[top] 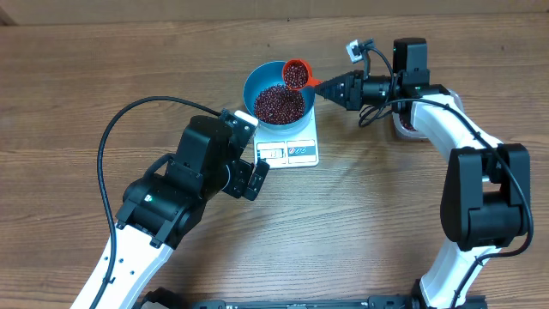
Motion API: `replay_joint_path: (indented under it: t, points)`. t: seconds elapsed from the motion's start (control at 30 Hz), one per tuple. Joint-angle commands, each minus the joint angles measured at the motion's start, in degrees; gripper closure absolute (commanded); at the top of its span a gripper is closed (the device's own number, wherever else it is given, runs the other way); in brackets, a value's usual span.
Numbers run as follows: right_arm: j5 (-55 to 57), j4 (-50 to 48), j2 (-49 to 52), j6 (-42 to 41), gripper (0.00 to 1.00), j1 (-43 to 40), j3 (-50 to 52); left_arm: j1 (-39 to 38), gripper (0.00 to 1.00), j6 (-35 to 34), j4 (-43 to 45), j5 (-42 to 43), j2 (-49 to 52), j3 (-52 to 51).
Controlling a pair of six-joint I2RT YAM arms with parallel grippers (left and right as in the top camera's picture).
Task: Scoop item into bowl and weigh 150g on scale
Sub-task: 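Tilt the orange cup over the blue bowl to pour beans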
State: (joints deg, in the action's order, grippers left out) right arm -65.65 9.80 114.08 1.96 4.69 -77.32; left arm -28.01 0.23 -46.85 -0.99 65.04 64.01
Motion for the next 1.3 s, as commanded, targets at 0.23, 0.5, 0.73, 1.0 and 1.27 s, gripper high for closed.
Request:
replay_joint_path:
  t: [0.23,0.5,0.73,1.0,1.27]
  points:
    - [0.55,-0.52,0.48,9.42,0.96,1.09,-1.07,0.35,0.0,0.9,0.13,0.83,-0.52,0.76]
    - [0.52,-0.33,0.48,18.36,0.96,1.09,-1.07,0.35,0.0,0.87,0.13,0.83,-0.55,0.76]
    - [0.55,-0.35,0.48,27.1,0.96,1.09,-1.05,0.35,0.0,0.9,0.11,0.83,-0.55,0.76]
    - [0.5,-0.72,0.48,29.79,0.96,1.09,-1.05,0.35,0.01,0.9,0.11,0.83,-0.55,0.76]
    - [0.52,-0.33,0.48,29.81,0.96,1.09,-1.03,0.35,0.01,0.9,0.13,0.83,-0.52,0.76]
